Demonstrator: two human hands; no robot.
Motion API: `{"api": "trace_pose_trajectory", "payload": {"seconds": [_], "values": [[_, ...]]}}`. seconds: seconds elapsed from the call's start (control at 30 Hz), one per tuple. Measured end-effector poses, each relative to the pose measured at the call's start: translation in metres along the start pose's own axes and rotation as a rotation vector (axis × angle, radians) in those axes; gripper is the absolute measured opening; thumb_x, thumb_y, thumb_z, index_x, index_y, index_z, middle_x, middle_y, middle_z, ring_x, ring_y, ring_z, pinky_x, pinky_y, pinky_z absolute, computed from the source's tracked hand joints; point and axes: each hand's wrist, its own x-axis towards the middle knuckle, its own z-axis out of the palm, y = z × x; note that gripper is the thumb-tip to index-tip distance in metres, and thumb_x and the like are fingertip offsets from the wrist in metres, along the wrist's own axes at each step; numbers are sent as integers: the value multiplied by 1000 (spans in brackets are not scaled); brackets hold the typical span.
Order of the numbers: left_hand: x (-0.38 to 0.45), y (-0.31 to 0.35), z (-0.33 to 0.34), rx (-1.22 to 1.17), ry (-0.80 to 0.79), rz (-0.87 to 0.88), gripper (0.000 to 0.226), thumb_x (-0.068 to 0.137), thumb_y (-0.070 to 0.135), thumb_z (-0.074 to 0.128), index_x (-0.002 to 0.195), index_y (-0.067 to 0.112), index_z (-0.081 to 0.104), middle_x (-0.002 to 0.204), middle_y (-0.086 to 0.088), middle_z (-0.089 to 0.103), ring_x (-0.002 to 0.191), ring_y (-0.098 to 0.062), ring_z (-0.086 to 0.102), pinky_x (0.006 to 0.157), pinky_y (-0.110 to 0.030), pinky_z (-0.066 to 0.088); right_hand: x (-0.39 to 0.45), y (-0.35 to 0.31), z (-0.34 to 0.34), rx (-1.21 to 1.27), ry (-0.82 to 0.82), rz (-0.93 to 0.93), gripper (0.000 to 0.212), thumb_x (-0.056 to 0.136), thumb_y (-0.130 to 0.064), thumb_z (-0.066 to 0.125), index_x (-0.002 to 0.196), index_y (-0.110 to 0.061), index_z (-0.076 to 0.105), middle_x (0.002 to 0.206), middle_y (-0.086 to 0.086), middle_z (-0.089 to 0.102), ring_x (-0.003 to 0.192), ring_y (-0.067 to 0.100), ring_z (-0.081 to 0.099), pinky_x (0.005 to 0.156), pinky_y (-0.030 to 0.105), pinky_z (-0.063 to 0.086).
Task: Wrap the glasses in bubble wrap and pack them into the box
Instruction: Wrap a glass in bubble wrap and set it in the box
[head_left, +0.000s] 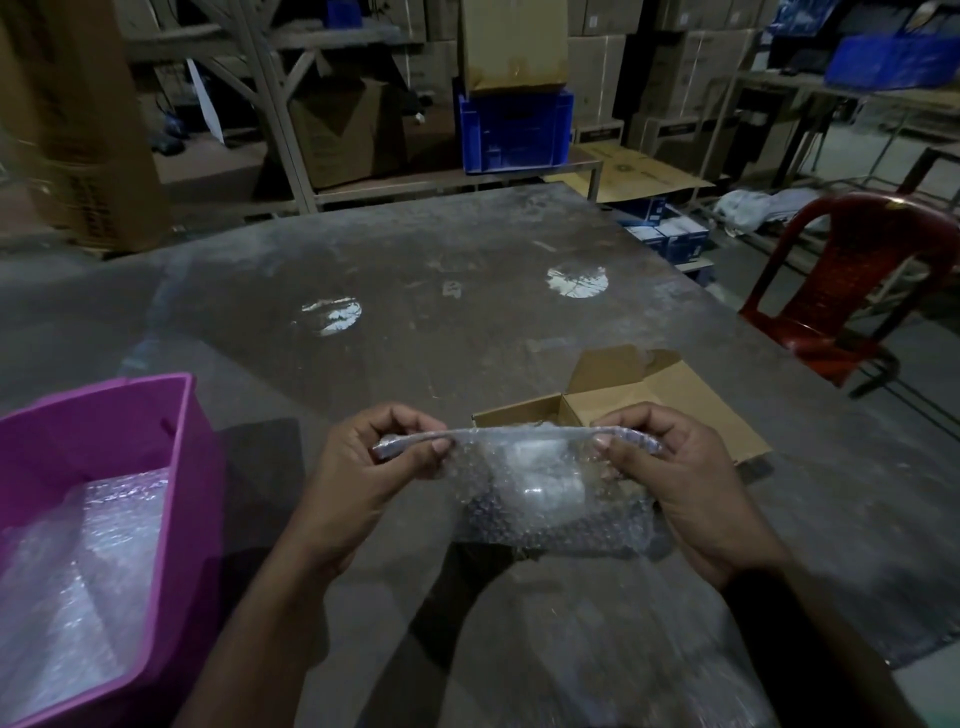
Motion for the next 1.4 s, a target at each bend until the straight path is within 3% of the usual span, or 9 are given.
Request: {"api": "trace_pose_trajectory", "payload": {"seconds": [0.23,0.4,0.47,0.57,0.73,0.83,1.03,1.23,1.4], "values": [[-1,3,4,15,-106,-40,24,95,10,57,113,8,72,84,4,73,71,-9,65,65,-23,57,1,-1,3,8,-22,-26,14,94,-18,64,102,-20,75,94,28,68,77,26,64,72,40,55],[-1,4,1,-27,-89,-80,23,84,13,66,99,19,82,100,-6,78,81,-11,69,74,-22,57,4,1,-2,66,-37,36,23,96,-7,59,100,-18,78,102,15,74,85,29,62,85,46,51],[-1,5,2,-45,-89,-77,22,80,13,69,96,19,82,104,-6,78,88,-12,71,76,-24,60,4,2,-5,75,-57,52,16,88,-20,72,103,-17,77,109,16,74,89,33,63,91,54,51],[-1,5,5,-44,-42,-55,18,78,14,71,91,20,82,93,-4,78,80,-11,71,71,-26,60,3,3,-5,45,-58,25,44,70,-45,84,102,-15,77,106,15,74,90,36,64,90,54,53],[2,1,5,-20,-7,-16,39,75,5,75,114,11,71,82,4,68,73,-10,65,70,-21,57,6,4,-3,70,-44,-5,37,77,-17,82,113,-17,73,94,8,73,77,30,67,81,46,56],[3,2,3,6,-2,-22,23,73,8,78,95,11,76,80,-2,74,71,-9,65,69,-18,55,7,3,-4,-15,-27,3,24,81,-20,78,105,-18,76,98,14,76,87,41,70,83,55,58],[5,7,7,7,-41,-18,13,86,13,68,91,2,64,71,-5,66,61,-12,61,60,-29,58,11,1,-4,-57,-8,-42,11,91,-16,70,97,-7,72,76,10,69,65,20,59,58,26,52],[6,5,6,36,-73,-12,18,96,0,56,107,0,70,73,7,70,61,0,60,60,-19,54,13,0,-5,27,-45,-15,21,96,-8,61,103,-18,78,92,15,72,81,26,61,78,42,51],[3,6,4,-11,-72,-65,21,86,13,66,102,7,78,88,-10,76,73,-13,69,70,-24,58,14,3,-11,25,-41,22,15,95,-16,66,105,-16,77,108,17,74,104,45,66,95,63,50]]}}
